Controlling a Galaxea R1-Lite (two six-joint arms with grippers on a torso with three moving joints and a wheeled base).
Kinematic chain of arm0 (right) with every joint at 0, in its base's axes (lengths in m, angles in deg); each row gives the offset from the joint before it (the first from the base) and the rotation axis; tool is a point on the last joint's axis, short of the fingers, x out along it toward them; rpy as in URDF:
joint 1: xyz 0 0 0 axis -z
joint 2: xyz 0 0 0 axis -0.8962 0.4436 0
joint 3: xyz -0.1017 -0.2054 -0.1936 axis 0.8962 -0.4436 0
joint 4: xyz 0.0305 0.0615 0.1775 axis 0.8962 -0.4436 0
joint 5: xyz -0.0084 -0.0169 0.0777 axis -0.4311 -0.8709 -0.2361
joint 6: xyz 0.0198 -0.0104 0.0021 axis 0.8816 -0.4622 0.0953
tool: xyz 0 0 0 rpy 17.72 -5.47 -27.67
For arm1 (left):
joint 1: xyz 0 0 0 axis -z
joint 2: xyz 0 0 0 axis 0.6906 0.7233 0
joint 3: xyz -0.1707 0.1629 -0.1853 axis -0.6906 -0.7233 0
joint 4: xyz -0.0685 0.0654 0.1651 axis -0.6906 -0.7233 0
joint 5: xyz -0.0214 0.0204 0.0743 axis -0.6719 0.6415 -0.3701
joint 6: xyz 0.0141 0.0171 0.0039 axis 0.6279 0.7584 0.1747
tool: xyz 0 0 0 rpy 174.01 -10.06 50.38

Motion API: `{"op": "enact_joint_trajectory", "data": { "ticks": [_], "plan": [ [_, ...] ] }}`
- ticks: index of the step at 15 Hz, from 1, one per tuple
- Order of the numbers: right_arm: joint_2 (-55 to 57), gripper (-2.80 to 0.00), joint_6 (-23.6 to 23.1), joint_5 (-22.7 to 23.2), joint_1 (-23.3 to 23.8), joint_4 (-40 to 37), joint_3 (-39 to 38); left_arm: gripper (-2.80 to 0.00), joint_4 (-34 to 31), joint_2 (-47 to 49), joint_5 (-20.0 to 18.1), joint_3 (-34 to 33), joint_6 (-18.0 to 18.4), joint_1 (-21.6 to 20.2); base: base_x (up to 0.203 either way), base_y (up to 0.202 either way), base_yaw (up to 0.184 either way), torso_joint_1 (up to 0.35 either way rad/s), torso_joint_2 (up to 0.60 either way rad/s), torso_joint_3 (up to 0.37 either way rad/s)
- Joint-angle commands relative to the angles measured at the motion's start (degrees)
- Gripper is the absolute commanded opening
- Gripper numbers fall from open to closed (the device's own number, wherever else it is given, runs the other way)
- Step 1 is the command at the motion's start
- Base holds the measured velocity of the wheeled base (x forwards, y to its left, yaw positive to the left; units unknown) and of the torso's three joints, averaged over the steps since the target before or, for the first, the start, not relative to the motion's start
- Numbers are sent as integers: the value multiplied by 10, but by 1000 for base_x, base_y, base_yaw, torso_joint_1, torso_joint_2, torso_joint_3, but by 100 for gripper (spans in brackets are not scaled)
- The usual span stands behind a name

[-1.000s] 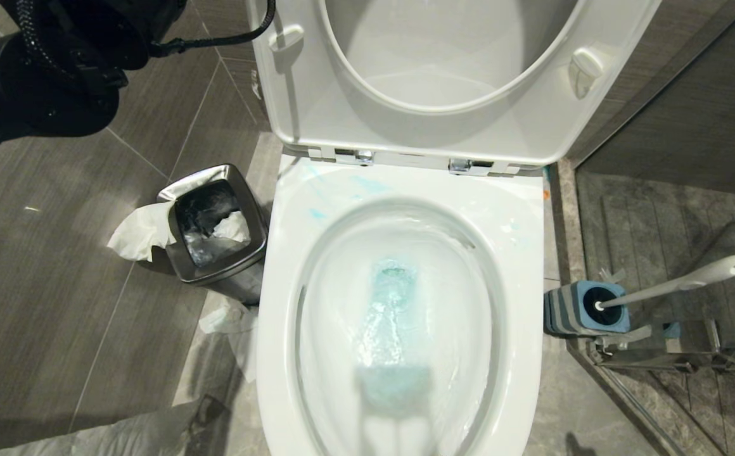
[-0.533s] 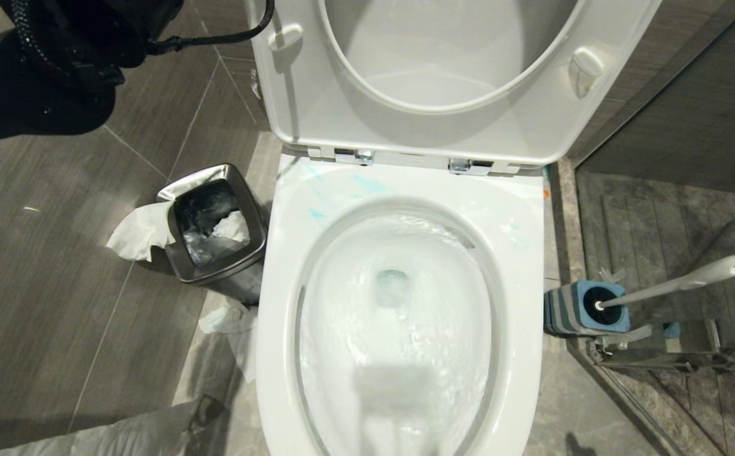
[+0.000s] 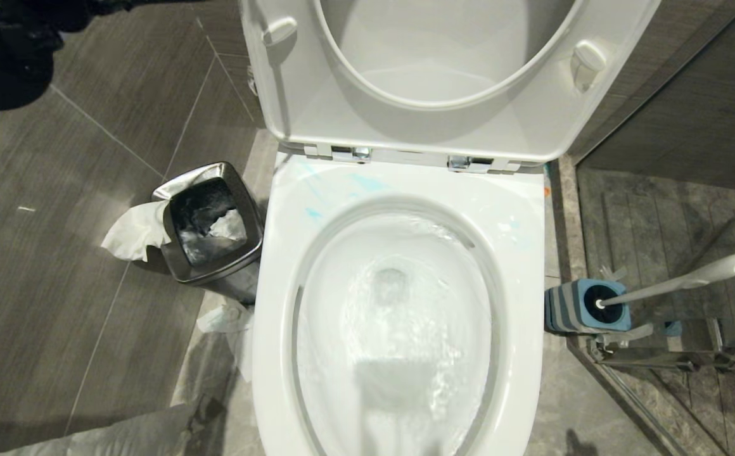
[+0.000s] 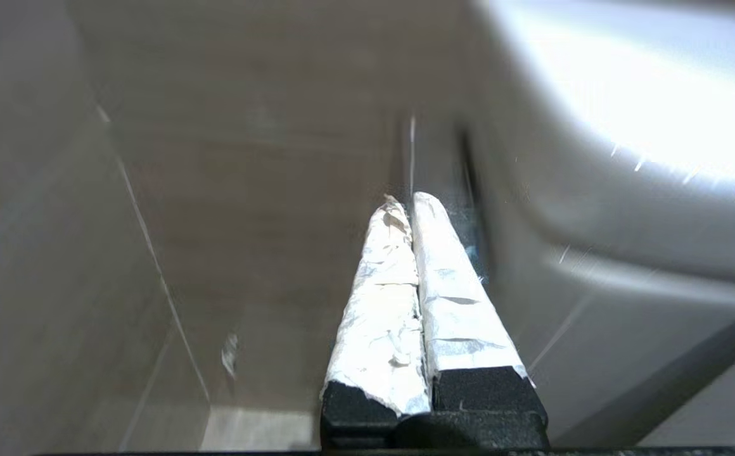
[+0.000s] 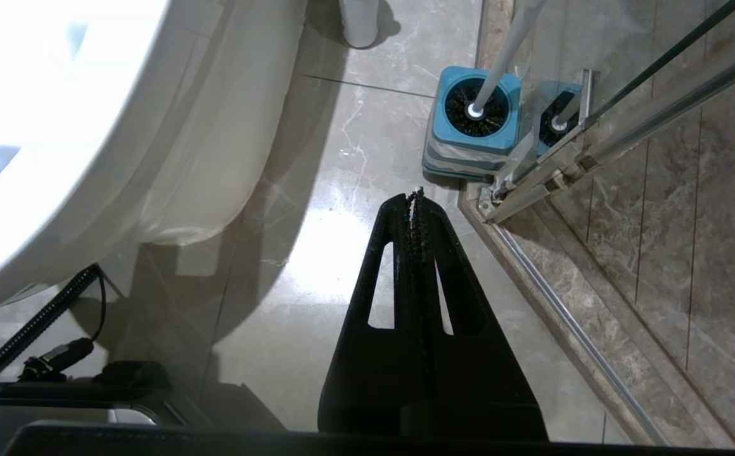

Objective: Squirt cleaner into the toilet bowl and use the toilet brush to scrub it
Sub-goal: Flush the toilet

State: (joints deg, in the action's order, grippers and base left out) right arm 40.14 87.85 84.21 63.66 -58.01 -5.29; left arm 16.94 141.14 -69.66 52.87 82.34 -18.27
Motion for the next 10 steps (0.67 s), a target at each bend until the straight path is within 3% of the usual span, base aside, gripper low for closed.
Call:
{"op": "enact_joint_trajectory", "data": {
  "ticks": [1,8,10],
  "plan": [
    [0,-280,0,0,0,0,0,-280,5,-42,3,0,8,0,0,0,0,0,0,0],
    [0,-280,0,0,0,0,0,-280,-5,-84,6,-3,8,-2,0,0,0,0,0,0],
    [0,-280,0,0,0,0,0,-280,-60,-109,3,-3,8,-2,0,0,0,0,0,0]
  ]
}}
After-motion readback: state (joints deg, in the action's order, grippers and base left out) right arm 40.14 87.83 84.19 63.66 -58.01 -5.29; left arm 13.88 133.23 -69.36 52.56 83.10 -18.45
